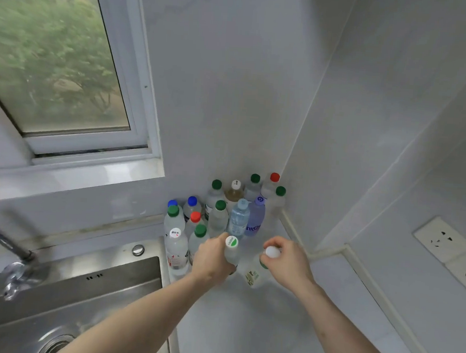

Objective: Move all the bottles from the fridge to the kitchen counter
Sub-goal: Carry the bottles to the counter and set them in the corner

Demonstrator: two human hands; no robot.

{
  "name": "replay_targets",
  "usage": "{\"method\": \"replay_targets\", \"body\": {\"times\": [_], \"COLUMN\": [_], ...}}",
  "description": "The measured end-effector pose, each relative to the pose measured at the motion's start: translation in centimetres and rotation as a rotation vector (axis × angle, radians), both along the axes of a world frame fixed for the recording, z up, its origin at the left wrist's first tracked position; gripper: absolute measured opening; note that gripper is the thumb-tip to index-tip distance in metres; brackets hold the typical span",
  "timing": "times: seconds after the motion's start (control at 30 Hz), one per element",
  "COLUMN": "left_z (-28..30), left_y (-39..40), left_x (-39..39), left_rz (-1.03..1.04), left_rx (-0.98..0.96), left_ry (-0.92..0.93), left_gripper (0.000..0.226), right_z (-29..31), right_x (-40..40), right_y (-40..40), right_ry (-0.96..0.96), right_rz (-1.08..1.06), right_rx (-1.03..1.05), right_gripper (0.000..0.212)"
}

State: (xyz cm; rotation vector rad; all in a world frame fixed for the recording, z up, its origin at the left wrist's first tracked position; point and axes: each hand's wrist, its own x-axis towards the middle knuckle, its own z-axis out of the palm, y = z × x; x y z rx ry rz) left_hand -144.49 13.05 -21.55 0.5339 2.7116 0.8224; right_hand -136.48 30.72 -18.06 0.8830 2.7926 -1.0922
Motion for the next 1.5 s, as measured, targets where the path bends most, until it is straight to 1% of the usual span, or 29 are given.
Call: {"method": "replay_targets", "body": {"times": [0.07,0.23,0.4,0.57,0.7,0.8,1.13,1.5], "left_z": [-0.5,-1.5,-2.0,-1.0,-0.1,0.2,0.0,0.4], "left_y": [0.5,1.0,1.1,2.1,2.2,1.9,1.8,2.2], "left_x": [-0.6,-2.0,-2.7,-3.9,-4.9,-5.4,-6.4,-6.6], "left_rz": [0.012,0.031,0.032,-0.006,-0.058,-0.046,-0.013,-0.091], "left_rx": [-0.001,-0.010,-0.023,0.016,-0.048,-0.041,-0.034,-0.050], "left_ry": [-0.006,-0.030,-0.051,0.038,0.091,0.107,0.131,0.118], "left_gripper": [0.043,0.049,0.047,0.048,0.030,0.027,0.027,0.032], "right_z": [-0.7,-2.2,-3.8,-5.0,-5.0,-4.8,-4.6,-3.8], "right_x": [-1.5,-4.2,-5.8,-6.3,-6.9,-7.6,-9.7,-10.0], "right_y": [0.2,0.3,0.0,-0.3,-0.3,-0.3,-0.5,-0.1], "right_ry": [-0.017,-0.028,-0.045,-0.013,-0.012,-0.021,0.003,-0.017], "right_rz": [0.014,0.045,0.056,0.050,0.080,0.092,0.152,0.200], "right_rx": [0.011,0.039,0.041,0.042,0.039,0.034,0.054,0.036], "right_gripper": [0.017,0.020,0.020,0.020,0.022,0.024,0.027,0.041]}}
